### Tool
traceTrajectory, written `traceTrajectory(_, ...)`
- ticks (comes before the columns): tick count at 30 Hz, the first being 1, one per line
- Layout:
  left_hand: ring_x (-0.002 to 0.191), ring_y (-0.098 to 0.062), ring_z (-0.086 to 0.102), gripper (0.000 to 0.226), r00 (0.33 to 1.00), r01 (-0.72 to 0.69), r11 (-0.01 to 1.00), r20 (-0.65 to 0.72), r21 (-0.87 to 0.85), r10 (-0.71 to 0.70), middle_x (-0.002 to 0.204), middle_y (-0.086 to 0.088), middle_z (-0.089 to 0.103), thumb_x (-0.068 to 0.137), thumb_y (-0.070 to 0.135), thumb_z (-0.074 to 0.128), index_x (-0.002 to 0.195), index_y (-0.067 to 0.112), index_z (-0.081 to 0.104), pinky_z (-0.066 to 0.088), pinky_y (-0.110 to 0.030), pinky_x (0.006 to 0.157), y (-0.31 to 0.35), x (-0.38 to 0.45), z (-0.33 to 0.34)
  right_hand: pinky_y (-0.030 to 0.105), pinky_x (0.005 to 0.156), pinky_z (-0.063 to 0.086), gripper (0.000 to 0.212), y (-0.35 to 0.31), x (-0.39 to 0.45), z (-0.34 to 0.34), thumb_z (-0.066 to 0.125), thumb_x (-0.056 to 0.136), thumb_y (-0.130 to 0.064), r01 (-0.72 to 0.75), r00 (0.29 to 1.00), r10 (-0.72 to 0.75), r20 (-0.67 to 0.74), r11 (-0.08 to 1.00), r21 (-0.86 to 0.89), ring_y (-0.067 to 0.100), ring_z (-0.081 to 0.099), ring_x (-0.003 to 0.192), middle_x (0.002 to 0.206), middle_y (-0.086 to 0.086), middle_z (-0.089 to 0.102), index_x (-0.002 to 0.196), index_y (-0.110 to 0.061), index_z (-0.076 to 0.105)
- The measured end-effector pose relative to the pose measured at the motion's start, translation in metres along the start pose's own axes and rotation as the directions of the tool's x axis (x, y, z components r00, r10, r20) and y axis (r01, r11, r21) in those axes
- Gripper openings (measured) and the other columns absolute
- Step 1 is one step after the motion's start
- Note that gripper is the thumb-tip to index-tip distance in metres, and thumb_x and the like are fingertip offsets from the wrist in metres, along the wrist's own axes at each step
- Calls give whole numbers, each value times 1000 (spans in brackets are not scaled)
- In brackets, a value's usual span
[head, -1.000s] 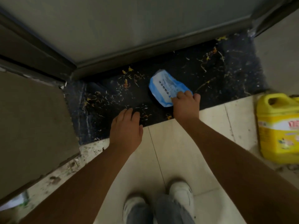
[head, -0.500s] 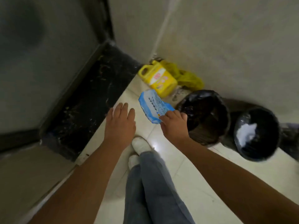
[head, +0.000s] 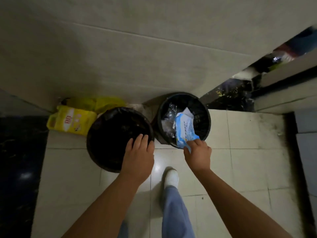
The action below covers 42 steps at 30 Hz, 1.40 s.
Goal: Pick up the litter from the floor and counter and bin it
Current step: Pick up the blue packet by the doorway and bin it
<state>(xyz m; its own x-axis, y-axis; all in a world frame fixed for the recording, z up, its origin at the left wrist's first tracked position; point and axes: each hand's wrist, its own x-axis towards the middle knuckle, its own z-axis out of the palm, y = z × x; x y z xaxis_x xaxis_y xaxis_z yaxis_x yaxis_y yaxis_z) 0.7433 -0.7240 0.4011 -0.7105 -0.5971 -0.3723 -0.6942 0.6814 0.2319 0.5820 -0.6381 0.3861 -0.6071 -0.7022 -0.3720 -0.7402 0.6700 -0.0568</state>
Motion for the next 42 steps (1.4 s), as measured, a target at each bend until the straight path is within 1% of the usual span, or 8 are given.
traceTrajectory(5, 146, -27, 22, 56, 983, -37, 992, 183, 118, 15, 156, -15, 27, 97, 32, 46, 146, 10, 32, 19, -44, 120, 70, 56, 30, 41, 89, 43, 30, 71, 66, 27, 48, 92, -17, -18, 999, 14, 49, 997, 80, 40, 56, 107, 113, 20, 64, 112, -3, 66)
traceTrajectory(11, 149, -25, 7, 52, 949, -92, 976, 314, 196, 26, 160, -9, 12, 101, 19, 33, 151, 13, 18, 9, -40, 122, 103, 124, 80, 36, 93, 39, 31, 123, 116, 63, 43, 95, -19, 44, 976, -39, 213, 999, -19, 30, 47, 117, 123, 10, 59, 122, -11, 57)
traceTrajectory(13, 144, -28, 28, 52, 939, -111, 966, 343, 234, 25, 151, -15, 34, 91, 16, 55, 141, 12, 41, 27, -40, 116, 105, 142, 100, 33, 79, 47, 22, 130, 129, 76, 66, 81, -20, 87, 977, -73, 202, 994, -63, 29, 59, 99, 101, 8, 69, 101, -11, 69)
traceTrajectory(17, 62, -24, 75, 54, 958, -206, 940, 252, 271, 137, 66, -7, 76, 4, 14, 92, 57, 15, 78, 60, -31, 52, 92, 172, 143, 26, 53, 52, 27, 132, 154, 92, 86, 56, -18, 120, 958, -97, 268, 990, -72, 27, 67, 71, 79, 9, 69, 78, -8, 72)
traceTrajectory(26, 43, -21, 65, 24, 868, -442, 872, 343, 209, 358, 45, -1, 65, 48, 5, 51, 45, 13, 73, 42, -12, 31, 64, 195, 180, 41, 98, 42, 39, 128, 189, 145, 46, 94, -14, 12, 878, 18, 478, 998, -61, 34, 41, 127, 139, 16, 40, 132, -9, 45)
traceTrajectory(32, 42, -24, 66, 45, 878, -403, 880, 379, 253, 293, 45, -5, 65, 3, 2, 88, 44, 11, 73, 47, -17, 32, 70, 193, 178, 40, 104, 36, 43, 139, 166, 141, 47, 91, -15, 38, 903, -60, 425, 997, 60, 30, 37, 130, 140, 14, 41, 134, -11, 42)
traceTrajectory(38, 76, -28, 75, 45, 880, -432, 841, 356, 326, 313, 82, -10, 78, 30, 14, 92, 74, 13, 79, 60, -35, 68, 133, 179, 118, 45, 115, 23, 43, 175, 82, 75, 45, 95, -18, -60, 966, -13, 258, 960, 275, 35, 31, 139, 147, 17, 40, 137, -8, 45)
traceTrajectory(42, 148, -26, 17, 46, 832, -493, 802, 450, 336, 324, 158, -6, 25, 100, 17, 36, 146, 17, 32, 14, -41, 121, 213, 165, 47, 53, 113, 29, 69, 202, 25, 10, 13, 84, -41, -251, 962, 200, 188, 920, 302, 38, 38, 137, 145, 16, 46, 135, -12, 49)
